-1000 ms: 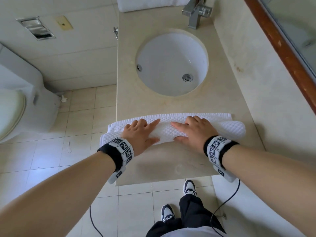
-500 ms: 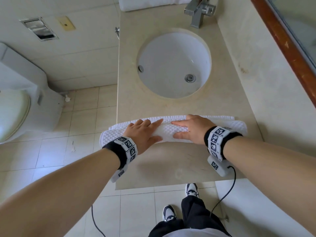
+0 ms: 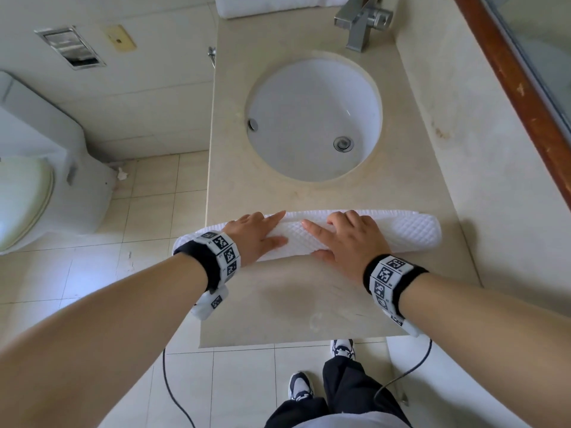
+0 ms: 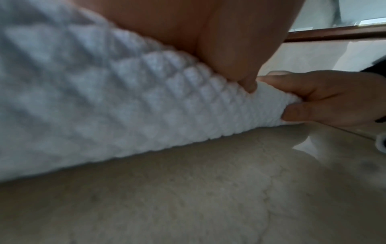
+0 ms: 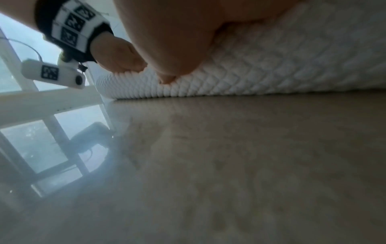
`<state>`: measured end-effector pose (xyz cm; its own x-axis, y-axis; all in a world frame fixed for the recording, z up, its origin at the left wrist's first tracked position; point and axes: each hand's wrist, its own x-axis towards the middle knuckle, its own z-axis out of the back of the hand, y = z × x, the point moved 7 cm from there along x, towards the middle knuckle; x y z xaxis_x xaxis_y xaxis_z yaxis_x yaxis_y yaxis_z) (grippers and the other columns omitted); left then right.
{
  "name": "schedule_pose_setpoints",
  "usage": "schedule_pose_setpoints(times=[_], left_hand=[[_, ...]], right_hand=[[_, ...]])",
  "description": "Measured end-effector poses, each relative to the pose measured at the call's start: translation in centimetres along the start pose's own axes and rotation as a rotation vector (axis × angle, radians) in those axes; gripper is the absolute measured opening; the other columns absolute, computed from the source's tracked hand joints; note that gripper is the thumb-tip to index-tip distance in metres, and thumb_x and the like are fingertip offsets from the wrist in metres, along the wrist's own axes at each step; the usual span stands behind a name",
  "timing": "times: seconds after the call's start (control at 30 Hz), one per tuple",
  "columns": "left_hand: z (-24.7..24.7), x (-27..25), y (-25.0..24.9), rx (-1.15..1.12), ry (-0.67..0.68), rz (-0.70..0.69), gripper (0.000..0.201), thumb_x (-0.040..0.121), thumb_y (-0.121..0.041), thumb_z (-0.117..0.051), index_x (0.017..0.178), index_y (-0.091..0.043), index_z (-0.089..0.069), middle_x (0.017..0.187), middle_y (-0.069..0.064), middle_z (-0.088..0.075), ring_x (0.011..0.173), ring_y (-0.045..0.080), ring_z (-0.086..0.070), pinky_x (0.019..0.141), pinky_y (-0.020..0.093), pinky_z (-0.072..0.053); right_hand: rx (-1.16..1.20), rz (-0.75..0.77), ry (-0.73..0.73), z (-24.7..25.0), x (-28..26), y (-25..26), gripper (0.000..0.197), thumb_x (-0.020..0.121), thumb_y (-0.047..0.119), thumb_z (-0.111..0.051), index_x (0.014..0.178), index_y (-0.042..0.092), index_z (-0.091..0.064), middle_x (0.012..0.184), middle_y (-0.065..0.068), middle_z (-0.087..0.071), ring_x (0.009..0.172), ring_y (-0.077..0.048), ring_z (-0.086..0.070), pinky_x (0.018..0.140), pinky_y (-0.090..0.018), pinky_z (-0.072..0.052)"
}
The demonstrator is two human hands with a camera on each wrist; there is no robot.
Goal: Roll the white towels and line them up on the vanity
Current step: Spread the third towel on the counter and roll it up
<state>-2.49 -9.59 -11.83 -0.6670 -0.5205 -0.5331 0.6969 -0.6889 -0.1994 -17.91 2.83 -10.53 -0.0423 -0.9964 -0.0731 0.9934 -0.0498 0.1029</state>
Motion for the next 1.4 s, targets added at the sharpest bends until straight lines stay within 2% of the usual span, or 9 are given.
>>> schedule_pose_setpoints(times=[0.13,0.23,0.4,0.53,0.73,0.87,1.0,1.17,1.4], left_hand=[[0.8,-2.6,-1.2,0.056,-0.32,0.006,0.072,0.093,-0.064,-0.036,0.155,-0.032,-0.02,0.131,-0.002,-0.046,0.122,0.023,-0.044,0.104,0.039,-0.036],[-0.1,-3.8,-1.4,0.112,-0.437,-0.037,0.078,0.087,-0.066,-0.045,0.154,-0.029,-0.028,0.13,-0.003,-0.047,0.121,0.026,-0.046,0.104,0.042,-0.037],[-0.1,-2.0,-0.7,0.239,-0.407,0.016,0.092,0.08,-0.077,-0.048,0.155,-0.033,-0.018,0.129,-0.007,-0.051,0.116,0.024,-0.051,0.1,0.042,-0.039],[0.6,0.5,0.1,0.212,-0.299,0.052,0.096,0.076,-0.085,-0.044,0.154,-0.038,-0.012,0.134,-0.007,-0.051,0.12,0.023,-0.05,0.102,0.041,-0.038],[1.0,1.7,0.6,0.156,-0.259,0.064,0.1,0.071,-0.087,-0.048,0.153,-0.04,-0.013,0.137,-0.006,-0.047,0.127,0.021,-0.044,0.104,0.04,-0.037],[1.2,2.0,0.7,0.147,-0.215,0.082,0.101,0.07,-0.087,-0.048,0.153,-0.038,-0.015,0.137,-0.004,-0.048,0.127,0.021,-0.045,0.106,0.041,-0.036],[1.5,1.9,0.6,0.157,-0.201,0.063,0.104,0.069,-0.089,-0.043,0.153,-0.034,-0.017,0.135,-0.001,-0.048,0.125,0.023,-0.047,0.108,0.041,-0.036],[1.6,1.3,1.5,0.179,-0.212,0.017,0.1,0.078,-0.082,-0.041,0.157,-0.029,-0.008,0.133,0.0,-0.047,0.12,0.024,-0.05,0.106,0.04,-0.038],[2.8,0.3,7.7,0.222,-0.272,-0.017,0.096,0.082,-0.08,-0.04,0.156,-0.026,-0.013,0.127,0.0,-0.051,0.108,0.023,-0.058,0.098,0.04,-0.042]], right_hand=[[0.006,0.019,0.148,0.0,1.4,-0.8,0.065,0.091,0.067,-0.037,0.151,0.045,-0.025,0.107,0.0,-0.047,0.098,-0.022,-0.046,0.081,-0.038,-0.039],[0.073,0.008,0.204,0.7,2.8,-1.7,0.066,0.091,0.071,-0.037,0.151,0.048,-0.023,0.105,0.001,-0.045,0.106,-0.022,-0.047,0.086,-0.038,-0.04],[0.187,-0.001,0.354,0.1,4.8,-2.9,0.071,0.087,0.079,-0.032,0.151,0.051,-0.022,0.1,0.007,-0.039,0.111,-0.02,-0.048,0.087,-0.034,-0.039],[0.208,-0.03,0.364,-0.4,5.9,-3.6,0.081,0.081,0.086,-0.03,0.152,0.046,-0.022,0.125,0.002,-0.048,0.122,-0.021,-0.045,0.096,-0.038,-0.042],[0.198,-0.093,0.403,-0.6,6.1,-4.2,0.102,0.07,0.093,-0.039,0.151,0.033,-0.021,0.145,-0.004,-0.038,0.134,-0.028,-0.037,0.104,-0.048,-0.04],[0.212,-0.108,0.489,-0.7,6.0,-4.6,0.109,0.065,0.093,-0.049,0.148,0.028,-0.024,0.141,-0.004,-0.043,0.129,-0.028,-0.044,0.101,-0.046,-0.043],[0.181,-0.095,0.46,-0.2,6.2,-4.6,0.105,0.063,0.095,-0.046,0.142,0.027,-0.034,0.131,-0.001,-0.058,0.116,-0.025,-0.054,0.094,-0.041,-0.047],[0.215,-0.093,0.421,0.2,6.8,-3.6,0.097,0.069,0.088,-0.053,0.142,0.026,-0.035,0.137,-0.001,-0.054,0.122,-0.024,-0.052,0.098,-0.04,-0.045],[0.191,-0.047,0.376,0.4,11.4,1.3,0.093,0.072,0.086,-0.051,0.141,0.026,-0.033,0.138,0.0,-0.052,0.122,-0.022,-0.053,0.097,-0.039,-0.046]])
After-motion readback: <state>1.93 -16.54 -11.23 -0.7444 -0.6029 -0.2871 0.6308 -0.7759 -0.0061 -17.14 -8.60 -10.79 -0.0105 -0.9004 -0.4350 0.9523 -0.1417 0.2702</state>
